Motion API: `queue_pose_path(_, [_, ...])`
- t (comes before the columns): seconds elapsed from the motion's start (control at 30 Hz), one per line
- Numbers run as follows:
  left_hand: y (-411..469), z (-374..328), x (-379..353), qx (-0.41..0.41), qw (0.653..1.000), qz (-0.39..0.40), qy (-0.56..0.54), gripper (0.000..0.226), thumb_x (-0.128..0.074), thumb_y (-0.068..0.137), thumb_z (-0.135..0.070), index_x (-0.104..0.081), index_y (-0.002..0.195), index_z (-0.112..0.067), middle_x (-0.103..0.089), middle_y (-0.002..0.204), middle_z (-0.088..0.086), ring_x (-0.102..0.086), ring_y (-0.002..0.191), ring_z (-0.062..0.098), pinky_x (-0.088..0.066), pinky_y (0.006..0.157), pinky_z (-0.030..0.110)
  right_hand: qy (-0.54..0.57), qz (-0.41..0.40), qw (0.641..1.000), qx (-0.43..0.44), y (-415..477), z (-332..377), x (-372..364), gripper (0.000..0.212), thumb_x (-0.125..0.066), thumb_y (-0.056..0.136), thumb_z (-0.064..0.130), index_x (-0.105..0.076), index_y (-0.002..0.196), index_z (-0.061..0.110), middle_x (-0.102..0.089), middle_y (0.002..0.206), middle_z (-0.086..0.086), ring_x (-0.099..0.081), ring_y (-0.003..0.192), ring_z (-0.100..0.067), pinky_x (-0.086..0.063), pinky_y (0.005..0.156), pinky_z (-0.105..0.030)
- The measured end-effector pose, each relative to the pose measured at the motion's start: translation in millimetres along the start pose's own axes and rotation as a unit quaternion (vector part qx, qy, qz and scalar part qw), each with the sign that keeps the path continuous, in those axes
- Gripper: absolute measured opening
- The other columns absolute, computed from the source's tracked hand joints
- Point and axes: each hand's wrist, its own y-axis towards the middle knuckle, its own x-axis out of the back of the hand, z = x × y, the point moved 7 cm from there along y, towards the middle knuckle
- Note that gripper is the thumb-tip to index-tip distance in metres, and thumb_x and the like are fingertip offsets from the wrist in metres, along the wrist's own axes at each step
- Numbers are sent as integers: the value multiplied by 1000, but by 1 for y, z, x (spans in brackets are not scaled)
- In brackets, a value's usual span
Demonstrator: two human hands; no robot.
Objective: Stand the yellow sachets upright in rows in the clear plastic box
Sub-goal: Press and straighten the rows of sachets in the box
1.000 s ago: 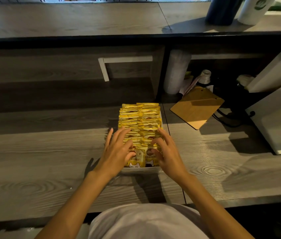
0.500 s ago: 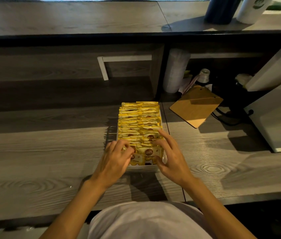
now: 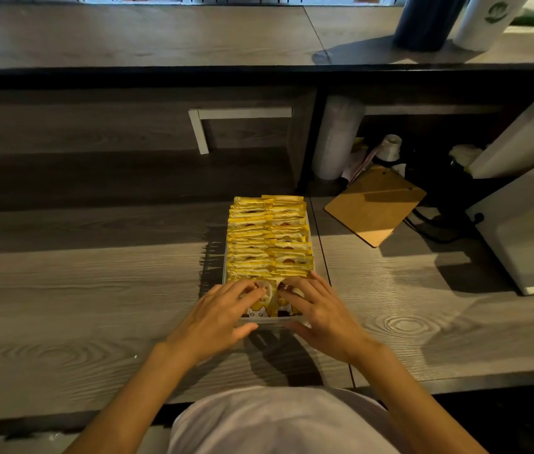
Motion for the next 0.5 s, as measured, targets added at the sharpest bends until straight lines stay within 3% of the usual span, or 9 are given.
queue_pose_path(0.1, [7, 3, 2, 34, 997, 33, -59, 64, -71, 78, -33, -45, 135, -23, -49, 130, -2, -49, 117, 14, -43, 95, 29, 0, 14, 1000, -7, 3, -2, 0, 66, -81, 64, 30, -51, 123, 20, -52, 127, -2, -42, 123, -18, -34, 110, -45])
queue_pose_path(0.17, [14, 7, 1, 51, 996, 55, -57, 64, -64, 83, -34, -37, 140, -25, -40, 136, -4, -41, 123, 13, -36, 101, 28, -10, 16, 1000, -10, 6, -4, 0, 65, -79, 66, 29, -51, 124, 20, -53, 129, -2, -38, 125, -17, -27, 114, -42])
queue_pose_path(0.23, [21, 10, -2, 55, 995, 64, -50, 65, -64, 83, -33, -37, 141, -24, -41, 135, -2, -41, 124, 15, -36, 101, 30, -22, 13, 1000, -15, 11, -9, -1, 64, -79, 66, 28, -52, 123, 20, -54, 128, -3, -36, 125, -17, -18, 115, -40])
queue_pose_path(0.4, [39, 22, 0, 53, 998, 36, -27, 64, -73, 76, -28, -48, 134, -17, -52, 126, 5, -53, 113, 22, -45, 91, 35, -39, 34, 998, -30, 32, -24, -1, 62, -80, 64, 29, -55, 120, 23, -55, 126, -1, -38, 123, -16, -22, 112, -41])
queue_pose_path(0.5, [53, 27, 4, 64, 997, 30, -28, 62, -70, 79, -27, -46, 136, -17, -48, 130, 4, -50, 117, 21, -42, 95, 34, -9, 58, 997, -50, 45, -33, 1, 56, -70, 78, 23, -49, 130, 22, -44, 140, -2, -35, 135, -21, -11, 114, -41])
